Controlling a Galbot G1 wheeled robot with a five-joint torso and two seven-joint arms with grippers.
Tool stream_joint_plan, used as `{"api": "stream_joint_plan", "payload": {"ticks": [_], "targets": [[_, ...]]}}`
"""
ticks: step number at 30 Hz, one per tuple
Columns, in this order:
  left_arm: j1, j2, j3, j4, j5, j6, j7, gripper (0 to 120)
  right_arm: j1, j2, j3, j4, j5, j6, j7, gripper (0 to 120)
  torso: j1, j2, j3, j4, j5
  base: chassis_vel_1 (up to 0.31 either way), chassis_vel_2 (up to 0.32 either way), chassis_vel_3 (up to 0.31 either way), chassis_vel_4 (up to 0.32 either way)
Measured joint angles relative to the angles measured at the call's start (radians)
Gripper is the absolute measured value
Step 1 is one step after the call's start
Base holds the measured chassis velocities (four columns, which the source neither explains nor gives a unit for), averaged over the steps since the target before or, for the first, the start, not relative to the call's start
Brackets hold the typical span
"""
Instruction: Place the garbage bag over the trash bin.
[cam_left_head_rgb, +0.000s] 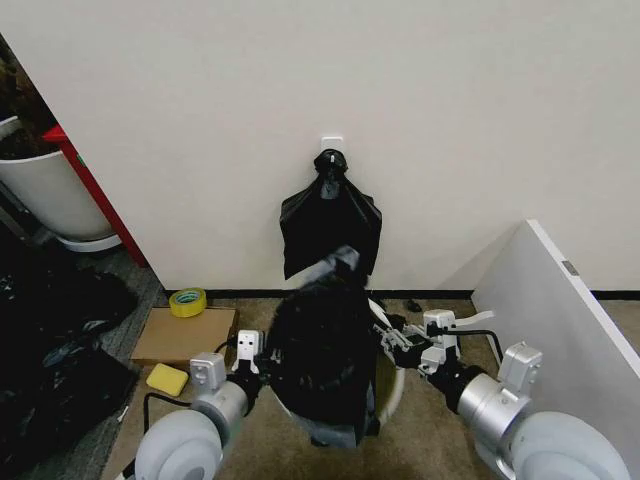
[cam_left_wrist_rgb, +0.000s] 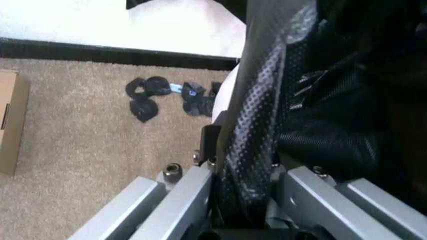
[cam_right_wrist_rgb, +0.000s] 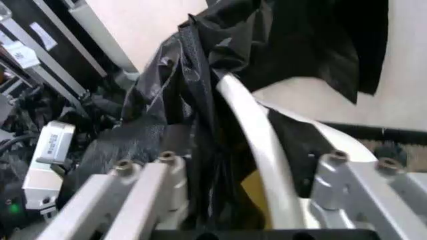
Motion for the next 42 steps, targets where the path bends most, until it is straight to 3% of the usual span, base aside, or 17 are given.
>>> {"api": "stream_joint_plan", "payload": {"ticks": [13, 20, 30, 38, 42], "targets": [[-0.006, -0.008, -0.020, 0.021, -0.055, 0.007, -0.050, 0, -0.012, -0.013, 0.027, 0.001, -0.089, 0.059, -0.013, 88, 0.000, 0.000, 0.000, 0.0000, -0.0001, 0.000, 0.000, 0.000, 0.000], [-0.012, -0.012, -0.021, 0.027, -0.079, 0.011, -0.073, 0, -0.023, -0.011, 0.029, 0.000, -0.052, 0.063, -0.018, 100, 0.000, 0.000, 0.000, -0.0001, -0.0002, 0.000, 0.000, 0.000, 0.000], [-0.007, -0.009, -0.014, 0.010, -0.058, 0.014, -0.058, 0, -0.003, 0.000, 0.005, 0.000, -0.024, 0.043, -0.053, 98, 0.000, 0.000, 0.000, 0.0000, -0.0001, 0.000, 0.000, 0.000, 0.000], [0.000, -0.005, -0.001, 0.005, -0.029, 0.014, -0.043, 0, 0.011, 0.001, 0.001, 0.000, -0.025, 0.045, -0.066, 71, 0.000, 0.000, 0.000, 0.0000, -0.0002, 0.000, 0.000, 0.000, 0.000], [-0.001, -0.005, 0.002, 0.004, -0.028, 0.015, -0.041, 0, 0.010, 0.000, -0.002, 0.000, -0.028, 0.043, -0.066, 52, 0.000, 0.000, 0.000, 0.0000, -0.0002, 0.000, 0.000, 0.000, 0.000]]}}
